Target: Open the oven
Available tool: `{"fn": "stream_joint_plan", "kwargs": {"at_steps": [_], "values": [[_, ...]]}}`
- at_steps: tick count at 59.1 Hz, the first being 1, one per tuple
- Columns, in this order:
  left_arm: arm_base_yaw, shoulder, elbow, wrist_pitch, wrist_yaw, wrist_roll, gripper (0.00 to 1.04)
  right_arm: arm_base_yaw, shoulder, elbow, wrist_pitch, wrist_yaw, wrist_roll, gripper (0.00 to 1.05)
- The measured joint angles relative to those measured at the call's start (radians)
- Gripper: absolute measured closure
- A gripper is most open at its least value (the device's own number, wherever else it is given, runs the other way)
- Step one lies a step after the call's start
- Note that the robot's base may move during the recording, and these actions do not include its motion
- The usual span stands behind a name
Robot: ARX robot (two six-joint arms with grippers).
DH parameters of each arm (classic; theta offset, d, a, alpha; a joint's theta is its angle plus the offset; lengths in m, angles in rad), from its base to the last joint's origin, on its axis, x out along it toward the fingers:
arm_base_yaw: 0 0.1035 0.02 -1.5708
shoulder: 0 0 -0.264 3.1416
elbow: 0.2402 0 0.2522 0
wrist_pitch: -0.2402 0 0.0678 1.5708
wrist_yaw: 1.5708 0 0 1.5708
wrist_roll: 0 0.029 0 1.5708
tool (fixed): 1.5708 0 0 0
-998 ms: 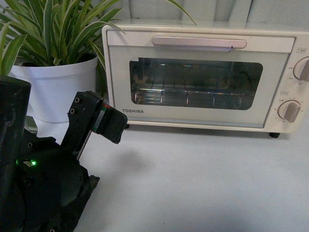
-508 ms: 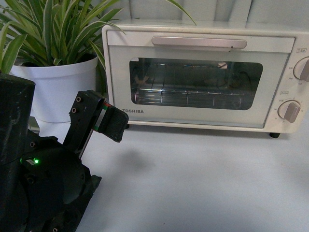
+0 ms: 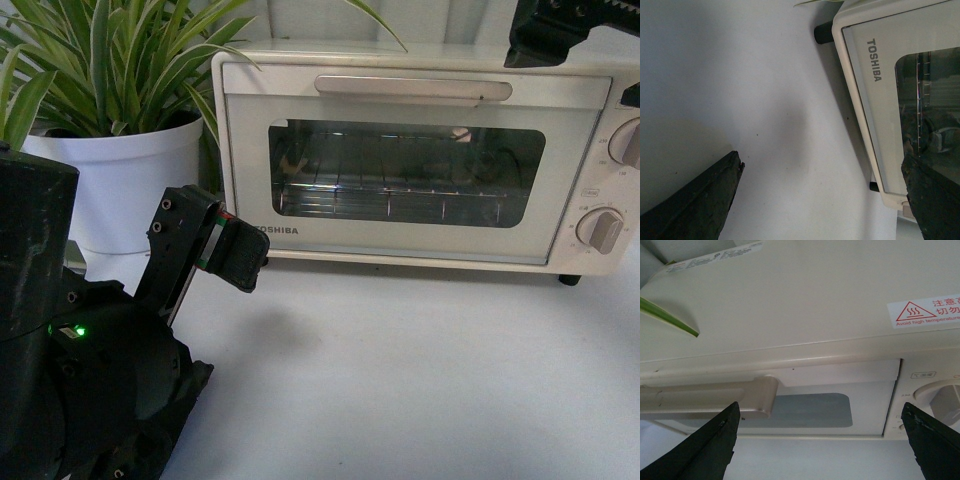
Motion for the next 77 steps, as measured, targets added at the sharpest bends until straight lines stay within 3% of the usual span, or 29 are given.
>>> {"fn": "stream_joint_plan", "kwargs": {"at_steps": [31,39,77], "values": [[0.0,0.0,0.005,-0.008,0.003,0.004,0.07,0.017,0.13,0.134,-0.083,0.033,0.036,0.09],[0.0,-0.002,0.005,-0.008,0.004,0.003,0.07,0.026,0.127,0.133,-0.105,-0.003,0.025,0.09],[0.0,-0.004,0.002,-0.007,0.004,-0.001,0.07,0.064,-0.122,-0.256,0.001,-0.15,-0.068,0.09]]}}
